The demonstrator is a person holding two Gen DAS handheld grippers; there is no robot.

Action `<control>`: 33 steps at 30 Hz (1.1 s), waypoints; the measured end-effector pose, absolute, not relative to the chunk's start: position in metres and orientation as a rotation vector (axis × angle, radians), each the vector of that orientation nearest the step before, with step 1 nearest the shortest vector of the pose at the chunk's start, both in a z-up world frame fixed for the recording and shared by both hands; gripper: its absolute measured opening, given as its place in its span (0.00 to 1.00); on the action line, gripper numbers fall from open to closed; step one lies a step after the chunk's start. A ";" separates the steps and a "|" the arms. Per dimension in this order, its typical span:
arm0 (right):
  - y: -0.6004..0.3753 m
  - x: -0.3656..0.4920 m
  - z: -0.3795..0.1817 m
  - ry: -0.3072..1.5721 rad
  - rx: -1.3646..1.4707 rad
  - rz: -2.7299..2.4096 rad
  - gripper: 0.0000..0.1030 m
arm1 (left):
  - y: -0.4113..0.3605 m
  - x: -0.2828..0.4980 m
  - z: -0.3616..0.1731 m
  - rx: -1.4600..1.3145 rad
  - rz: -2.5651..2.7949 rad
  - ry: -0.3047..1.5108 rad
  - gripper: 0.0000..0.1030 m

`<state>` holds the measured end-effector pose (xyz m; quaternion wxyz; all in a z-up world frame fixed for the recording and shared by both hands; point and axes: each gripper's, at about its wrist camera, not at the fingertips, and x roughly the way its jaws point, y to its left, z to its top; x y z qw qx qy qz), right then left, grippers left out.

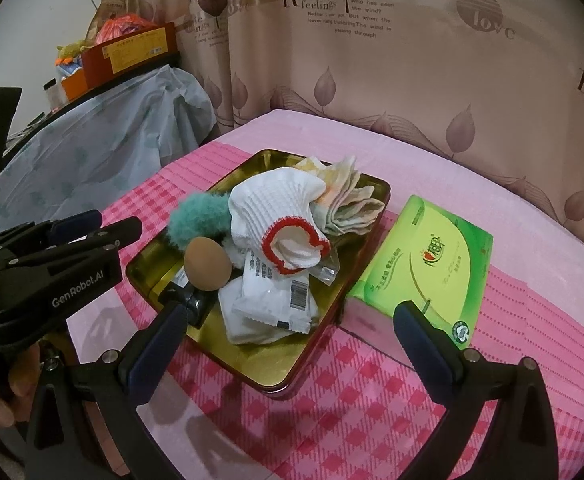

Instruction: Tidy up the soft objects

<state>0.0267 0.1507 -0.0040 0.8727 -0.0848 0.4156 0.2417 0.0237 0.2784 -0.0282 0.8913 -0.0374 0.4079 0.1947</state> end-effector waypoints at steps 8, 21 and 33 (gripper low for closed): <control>0.152 0.027 -0.005 0.874 -0.181 0.501 0.99 | 0.277 0.024 -0.028 -0.077 0.404 0.846 0.44; 0.157 0.024 -0.007 0.886 -0.181 0.507 0.99 | 0.276 0.024 -0.028 -0.073 0.405 0.847 0.44; 0.158 0.022 -0.009 0.891 -0.183 0.513 0.99 | 0.276 0.025 -0.027 -0.071 0.404 0.844 0.44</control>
